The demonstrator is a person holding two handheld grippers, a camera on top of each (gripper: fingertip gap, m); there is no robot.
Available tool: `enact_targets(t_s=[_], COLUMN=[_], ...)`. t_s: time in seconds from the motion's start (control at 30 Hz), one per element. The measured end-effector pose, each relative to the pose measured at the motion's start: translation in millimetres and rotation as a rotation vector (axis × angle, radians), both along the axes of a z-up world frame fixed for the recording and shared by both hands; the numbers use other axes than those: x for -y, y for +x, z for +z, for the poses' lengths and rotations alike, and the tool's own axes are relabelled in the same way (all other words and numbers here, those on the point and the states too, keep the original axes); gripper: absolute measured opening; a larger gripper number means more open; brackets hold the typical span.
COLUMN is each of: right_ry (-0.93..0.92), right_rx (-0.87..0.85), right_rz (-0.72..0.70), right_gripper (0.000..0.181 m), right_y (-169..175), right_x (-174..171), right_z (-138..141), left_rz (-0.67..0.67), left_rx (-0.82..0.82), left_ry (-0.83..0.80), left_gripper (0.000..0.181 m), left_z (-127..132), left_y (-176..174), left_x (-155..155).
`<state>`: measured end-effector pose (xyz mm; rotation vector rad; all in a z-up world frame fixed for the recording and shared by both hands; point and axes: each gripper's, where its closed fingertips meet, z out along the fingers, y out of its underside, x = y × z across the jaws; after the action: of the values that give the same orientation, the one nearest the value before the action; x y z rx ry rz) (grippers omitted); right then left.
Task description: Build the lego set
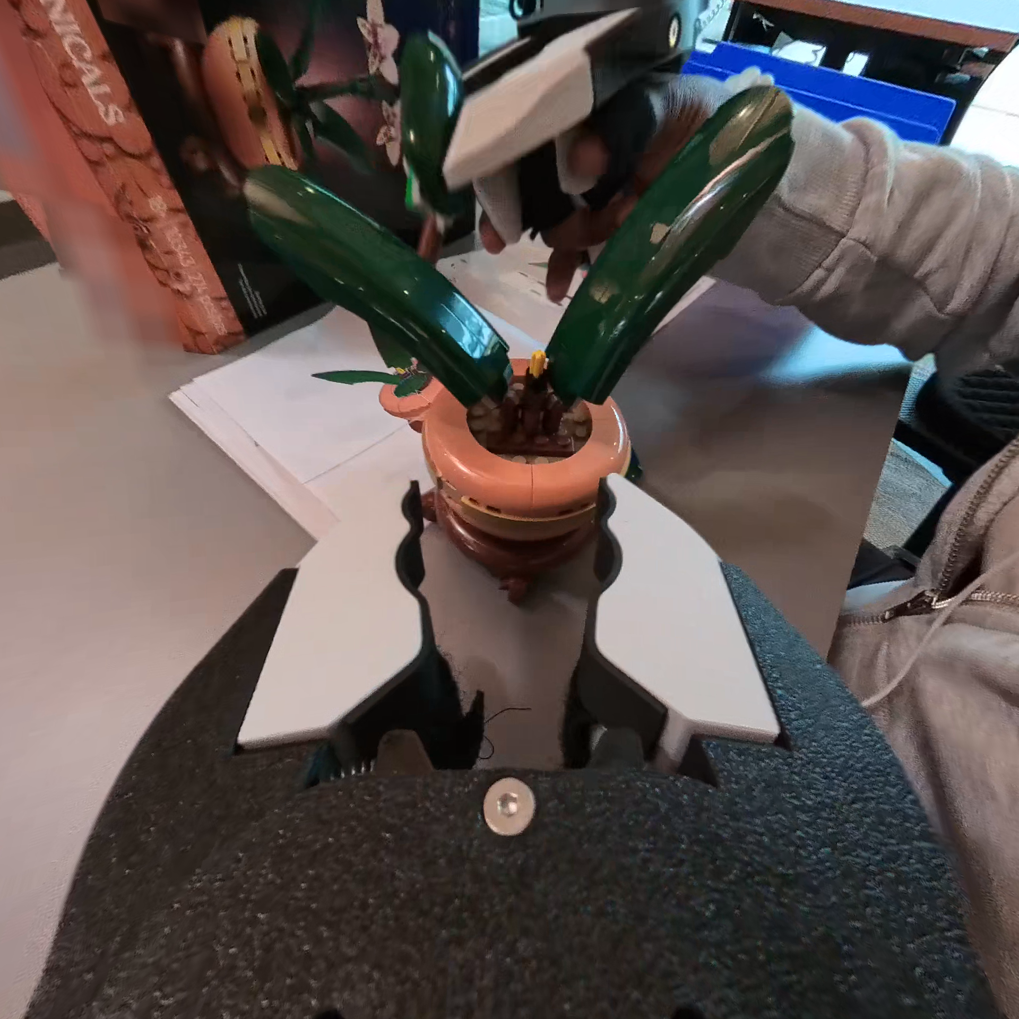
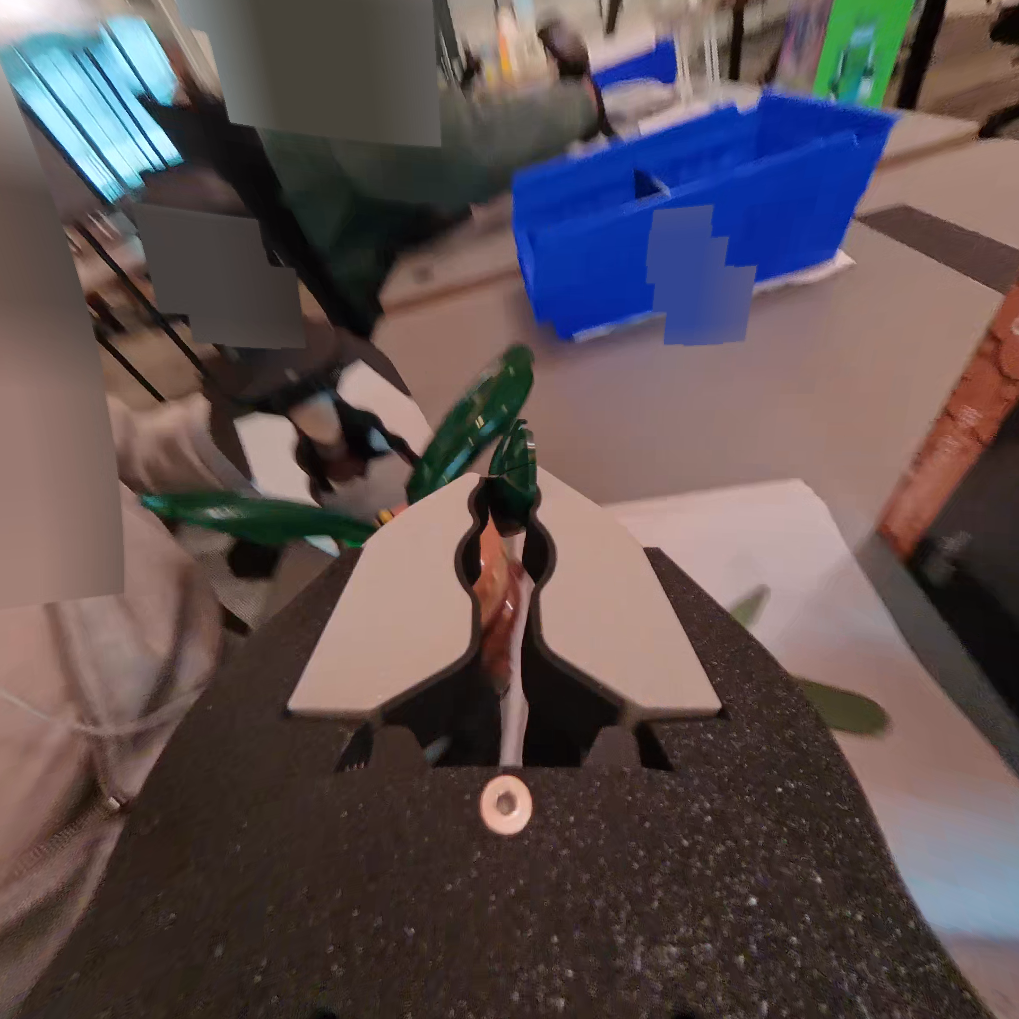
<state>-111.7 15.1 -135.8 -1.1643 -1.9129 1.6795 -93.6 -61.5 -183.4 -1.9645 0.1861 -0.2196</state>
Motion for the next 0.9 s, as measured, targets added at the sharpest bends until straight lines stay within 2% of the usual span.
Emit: enact_targets(t_s=[0.1, 0.2, 0.27, 0.33, 0.43, 0.5, 0.57, 0.7, 0.8, 0.9], right_ry=[0.264, 0.460, 0.491, 0.473, 0.411, 0.368, 0.341, 0.384, 0.287, 0.054], right_rx=[0.096, 0.336, 0.505, 0.595, 0.652, 0.691, 0.688, 0.534, 0.305, 0.132], right_rz=[-0.008, 0.085, 0.146, 0.186, 0.184, 0.180, 0.185, 0.116, 0.074, 0.081], right_gripper=[0.009, 0.009, 0.009, 0.009, 0.013, 0.031, 0.045, 0.062, 0.059, 0.043], right_y=[16, 63, 97, 119, 126, 127, 125, 106, 75, 42], right_x=[-15, -20, -15, -6, 0, -1, -1, -14, -12, 3], right_z=[-21, -50, -73, -94, -110, -111, -106, -83, -42, -1], left_rz=[-0.003, -0.003, 0.002, 0.004, -0.017, -0.026, -0.031, -0.027, -0.019, -0.029], left_rx=[-0.058, -0.054, -0.034, -0.030, -0.034, -0.052, -0.061, -0.058, -0.076, -0.110], left_ry=[-0.018, -0.004, 0.003, 0.016, 0.022, 0.020, 0.020, 0.040, 0.074, 0.096], left_gripper=[0.058, 0.059, 0.058, 0.058, 0.059, 0.059, 0.060, 0.061, 0.063, 0.063], left_z=[-5, -5, -6, -6, -6, -6, -6, -2, 2, 3], left_y=[5, 4, 1, -1, 3, 4, 5, 6, 5, 6], left_x=[-2, 2, 4, 4, 2, 1, 1, 1, 0, -4])
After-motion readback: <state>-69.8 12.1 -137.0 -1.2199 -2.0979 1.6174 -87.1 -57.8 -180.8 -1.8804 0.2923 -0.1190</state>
